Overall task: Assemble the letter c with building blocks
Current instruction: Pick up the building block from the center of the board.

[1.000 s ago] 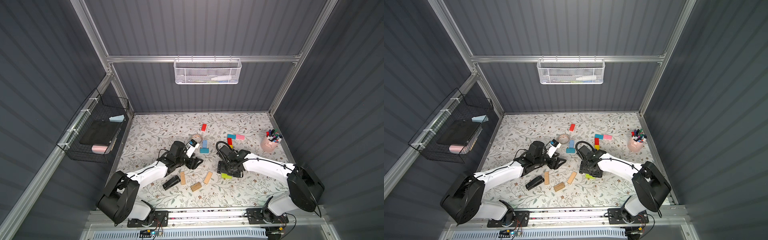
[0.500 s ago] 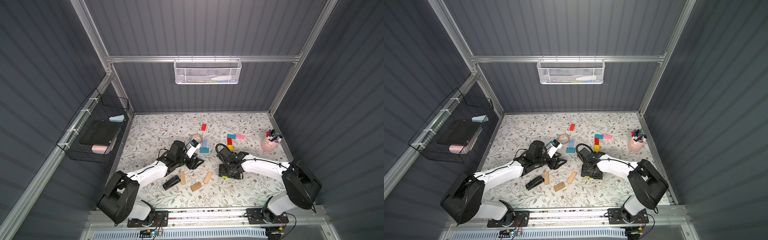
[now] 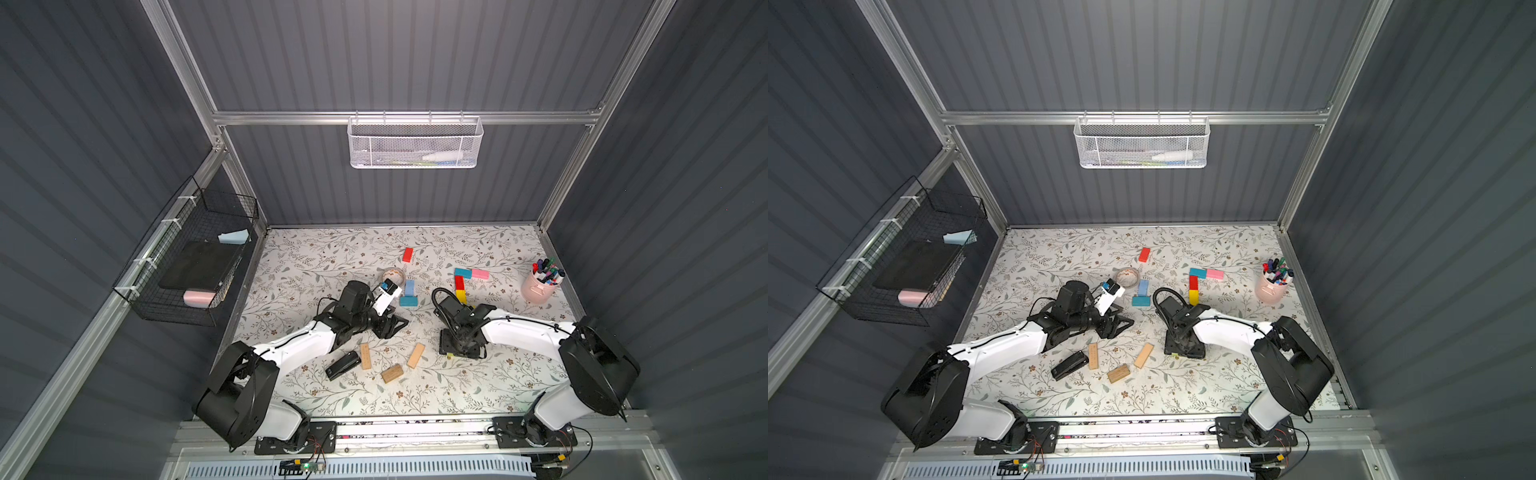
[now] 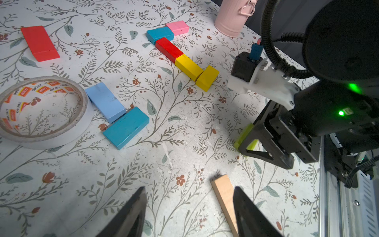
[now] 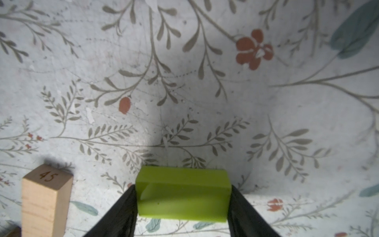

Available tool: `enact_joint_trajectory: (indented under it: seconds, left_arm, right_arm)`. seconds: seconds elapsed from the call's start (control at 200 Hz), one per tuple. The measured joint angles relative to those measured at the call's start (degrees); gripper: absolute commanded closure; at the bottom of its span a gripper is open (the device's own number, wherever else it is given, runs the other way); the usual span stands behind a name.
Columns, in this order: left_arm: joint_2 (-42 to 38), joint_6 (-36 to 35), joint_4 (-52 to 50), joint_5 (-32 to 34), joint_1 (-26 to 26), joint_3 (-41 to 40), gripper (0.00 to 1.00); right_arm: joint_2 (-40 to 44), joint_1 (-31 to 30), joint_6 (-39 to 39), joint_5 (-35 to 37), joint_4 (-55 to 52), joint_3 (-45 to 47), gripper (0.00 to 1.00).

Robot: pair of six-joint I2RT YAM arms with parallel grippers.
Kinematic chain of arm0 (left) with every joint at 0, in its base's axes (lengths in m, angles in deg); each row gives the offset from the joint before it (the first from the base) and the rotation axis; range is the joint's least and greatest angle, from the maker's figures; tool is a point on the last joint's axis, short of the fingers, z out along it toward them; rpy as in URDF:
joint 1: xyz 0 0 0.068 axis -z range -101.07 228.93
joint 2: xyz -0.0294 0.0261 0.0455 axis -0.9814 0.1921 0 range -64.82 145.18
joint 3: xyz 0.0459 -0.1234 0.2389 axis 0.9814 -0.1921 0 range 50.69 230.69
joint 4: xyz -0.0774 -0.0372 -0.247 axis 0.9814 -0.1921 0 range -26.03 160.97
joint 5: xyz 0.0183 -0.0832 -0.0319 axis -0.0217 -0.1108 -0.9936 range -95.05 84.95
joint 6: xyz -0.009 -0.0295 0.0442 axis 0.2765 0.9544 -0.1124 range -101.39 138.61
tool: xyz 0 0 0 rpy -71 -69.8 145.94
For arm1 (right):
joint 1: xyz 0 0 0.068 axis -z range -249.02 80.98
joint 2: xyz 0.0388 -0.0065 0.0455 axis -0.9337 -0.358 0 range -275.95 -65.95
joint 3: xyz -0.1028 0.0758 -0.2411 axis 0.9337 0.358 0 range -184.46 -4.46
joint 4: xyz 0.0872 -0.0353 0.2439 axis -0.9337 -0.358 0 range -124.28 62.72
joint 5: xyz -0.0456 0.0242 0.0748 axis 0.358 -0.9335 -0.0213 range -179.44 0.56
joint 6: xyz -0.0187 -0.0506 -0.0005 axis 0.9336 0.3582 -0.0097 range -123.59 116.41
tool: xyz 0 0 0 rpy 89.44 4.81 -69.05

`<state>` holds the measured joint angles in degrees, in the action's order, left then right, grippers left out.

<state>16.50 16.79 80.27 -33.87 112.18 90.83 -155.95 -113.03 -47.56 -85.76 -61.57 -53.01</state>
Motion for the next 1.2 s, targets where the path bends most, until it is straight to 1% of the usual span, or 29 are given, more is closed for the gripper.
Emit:
enact_joint_trajectory:
  seconds: [0.055, 0.24, 0.465, 0.5, 0.54, 0.575, 0.675, 0.775, 0.936, 1.126, 1.201]
  left_arm:
    - [0.0, -0.15, -0.02, 0.0, 0.0, 0.0, 0.35]
    - [0.0, -0.2, -0.02, 0.0, 0.0, 0.0, 0.35]
    - [0.55, -0.2, 0.0, -0.04, 0.02, 0.28, 0.36]
    - [0.72, -0.2, 0.02, -0.04, 0.02, 0.31, 0.36]
    - [0.74, -0.2, 0.0, -0.07, 0.02, 0.31, 0.37]
    - [0.74, -0.2, 0.02, -0.13, 0.02, 0.31, 0.37]
    - [0.76, -0.22, 0.11, -0.72, 0.02, 0.31, 0.38]
    - [0.9, -0.35, 0.24, -1.31, 0.02, 0.31, 0.38]
    - [1.01, -0.39, 0.26, -1.55, 0.02, 0.31, 0.38]
    - [1.03, -0.44, 0.44, -1.55, 0.02, 0.31, 0.38]
    - [1.03, -0.59, 0.46, -1.55, 0.02, 0.31, 0.38]
  right_arm:
    - [0.02, 0.15, 0.28, -0.09, 0.0, -0.02, 0.41]
    - [1.25, 1.81, 0.66, -0.22, -0.09, 0.37, 0.43]
    - [7.78, 8.39, 4.22, -0.2, -1.03, 1.44, 0.47]
    - [8.48, 9.7, 5.09, -0.22, -1.14, 1.44, 0.49]
    - [9.22, 11.23, 6.25, -0.09, -1.27, 1.44, 0.55]
    - [9.75, 12.57, 7.26, 0.22, -1.38, 1.44, 0.56]
    - [10.69, 15.82, 10.6, 2.34, -1.97, 1.4, 0.56]
    - [10.78, 18.49, 14.29, 4.96, -3.1, 0.48, 0.53]
    - [10.45, 23.78, 19.39, 6.38, -2.47, -1.79, 0.52]
    - [5.25, 26.32, 25.73, 9.53, -1.27, -5.51, 0.51]
    - [3.5, 27.28, 28.09, 9.64, -0.2, -5.95, 0.48]
